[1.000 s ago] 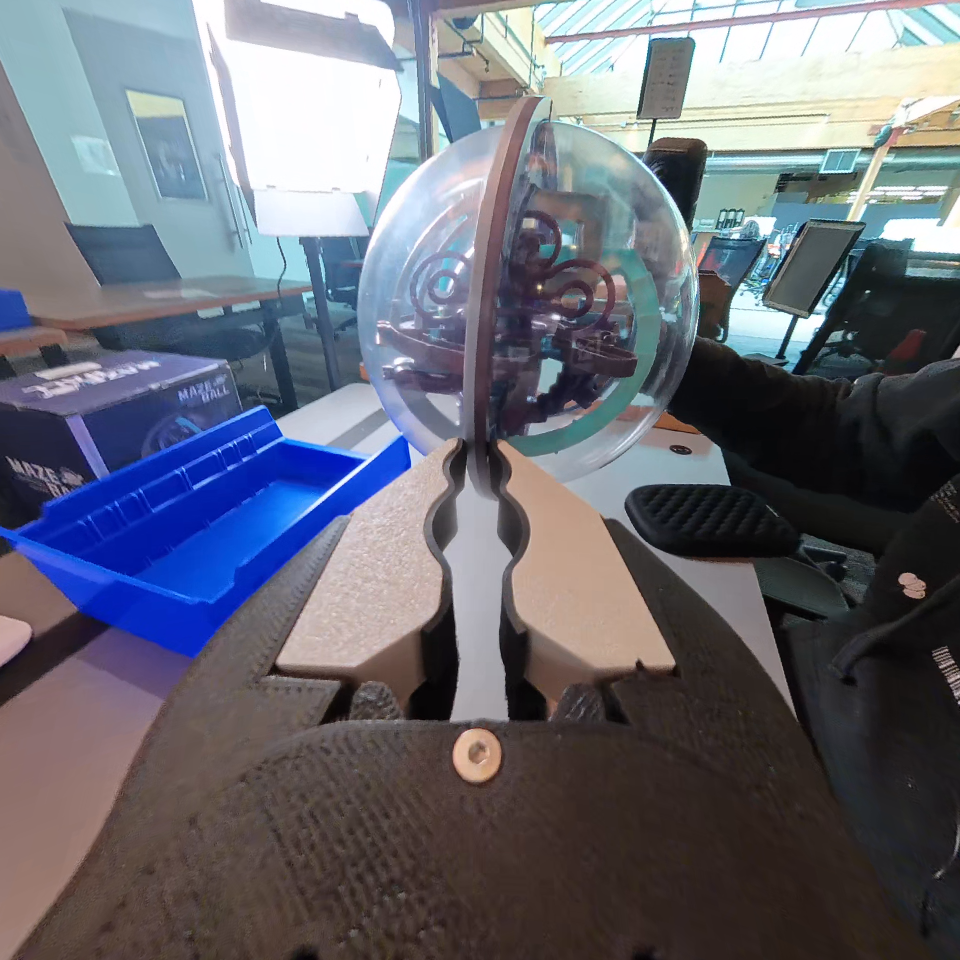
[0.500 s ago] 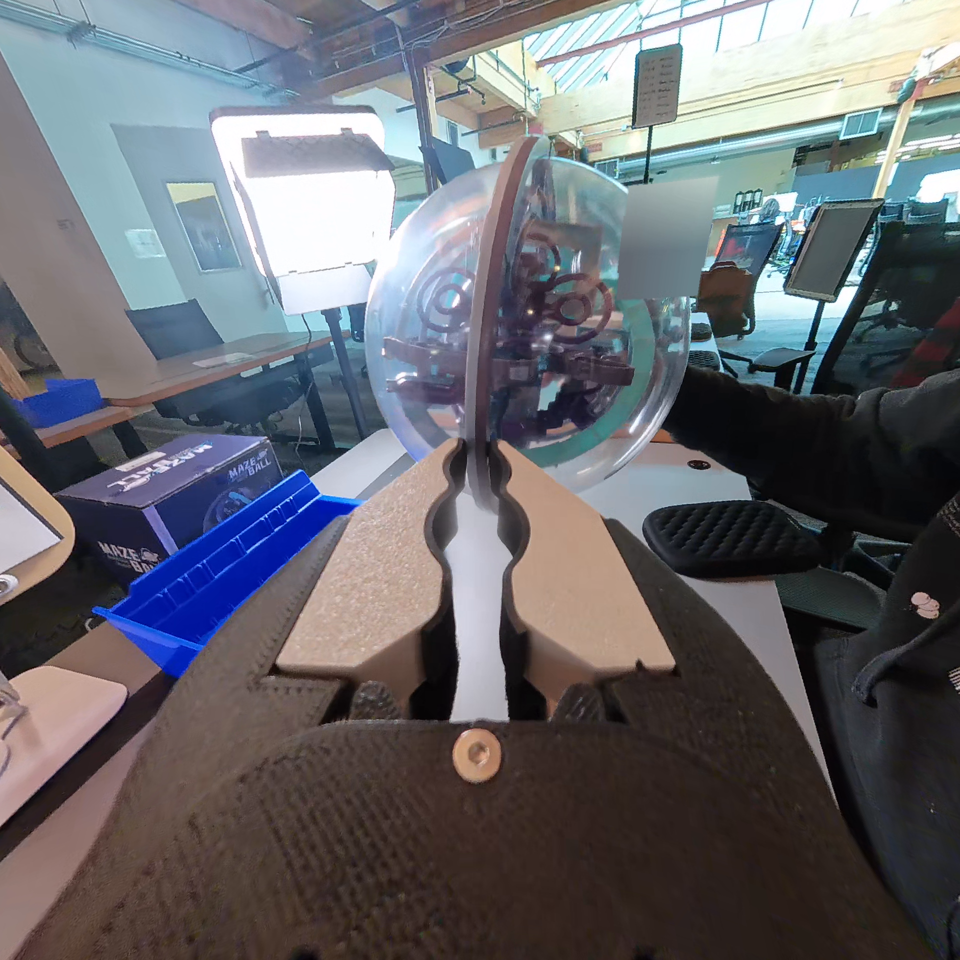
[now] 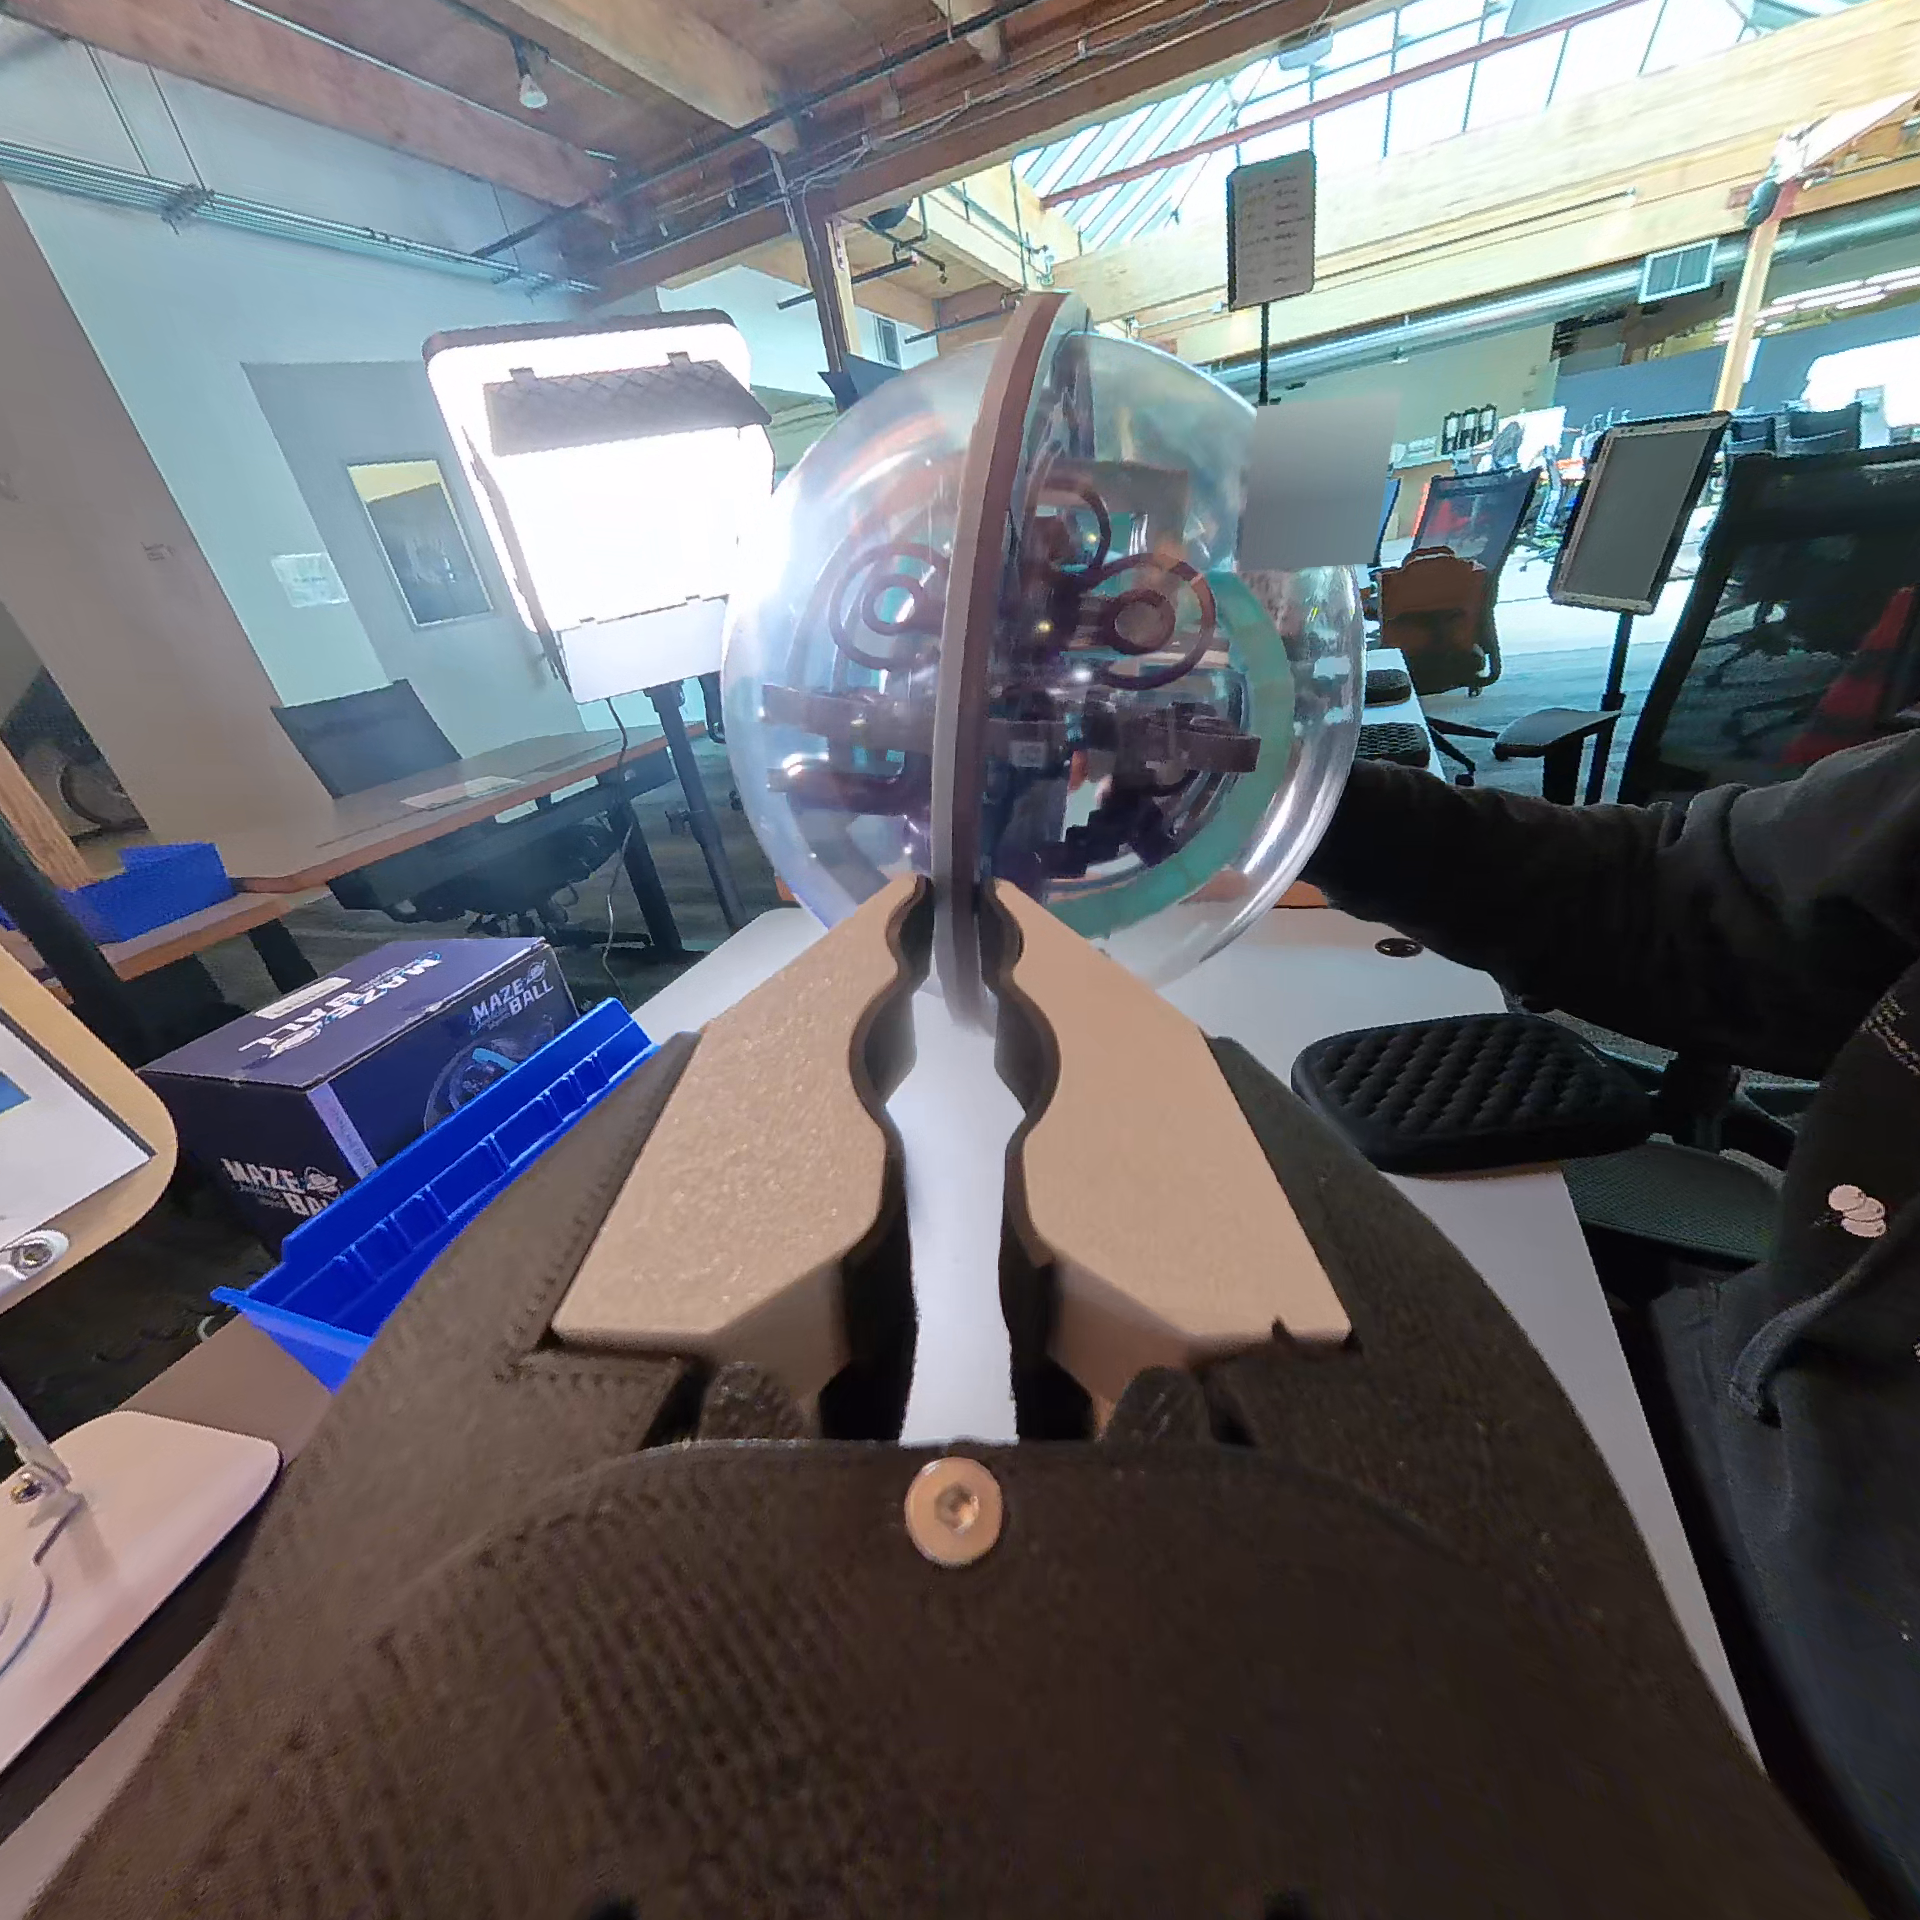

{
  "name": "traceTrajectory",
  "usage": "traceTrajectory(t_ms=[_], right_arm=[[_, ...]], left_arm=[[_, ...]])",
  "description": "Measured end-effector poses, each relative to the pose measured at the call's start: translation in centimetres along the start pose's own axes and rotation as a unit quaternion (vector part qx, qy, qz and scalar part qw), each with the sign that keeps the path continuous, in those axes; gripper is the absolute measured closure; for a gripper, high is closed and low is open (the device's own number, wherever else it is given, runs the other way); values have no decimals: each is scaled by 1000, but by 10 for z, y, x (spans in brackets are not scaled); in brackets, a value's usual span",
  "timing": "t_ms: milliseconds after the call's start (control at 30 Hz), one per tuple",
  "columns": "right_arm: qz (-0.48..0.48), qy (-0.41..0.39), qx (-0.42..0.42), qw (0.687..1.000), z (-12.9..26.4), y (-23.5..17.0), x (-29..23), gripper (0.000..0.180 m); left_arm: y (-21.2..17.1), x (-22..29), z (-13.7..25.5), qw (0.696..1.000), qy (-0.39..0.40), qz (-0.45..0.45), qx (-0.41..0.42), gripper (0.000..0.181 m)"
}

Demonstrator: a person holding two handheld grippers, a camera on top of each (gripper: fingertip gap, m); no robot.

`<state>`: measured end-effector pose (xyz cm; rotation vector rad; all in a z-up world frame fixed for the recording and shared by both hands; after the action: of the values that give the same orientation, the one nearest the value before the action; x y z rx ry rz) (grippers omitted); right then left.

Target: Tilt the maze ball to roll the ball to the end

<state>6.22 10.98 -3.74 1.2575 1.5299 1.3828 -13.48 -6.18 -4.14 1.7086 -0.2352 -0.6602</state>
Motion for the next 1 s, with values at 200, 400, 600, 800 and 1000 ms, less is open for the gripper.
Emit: traceTrajectory(t_ms=[200, 400, 600, 800, 1000], right_arm=[[20, 1, 2, 1000, -1, 13, 0, 174], [27, 4, 2, 1000, -5, 20, -1, 174], [3, 1, -18, 1000, -5, 15, 0, 174], [-31, 7, -38, 999, 0, 0, -2, 174], [-56, 11, -49, 997, 5, -14, -5, 174]], left_arm=[[0, 4, -1, 1000, -2, -4, 5, 173], [2, 3, 2, 1000, 1, 2, 9, 173], [-5, 7, 3, 999, -7, 33, 5, 173], [-18, 16, 4, 998, -18, 57, -5, 173], [-32, 22, 5, 996, -26, 79, -15, 173]])
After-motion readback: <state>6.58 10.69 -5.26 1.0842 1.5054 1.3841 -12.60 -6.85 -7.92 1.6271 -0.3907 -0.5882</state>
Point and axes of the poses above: each gripper's, where its closed fingertips meet, z back along the fingers, y out of its top, x = y × z across the jaws, the point moved 6 cm from there along z, back along the fingers, and after that the axes turned 8 degrees about -z, right-handed, at the moved point
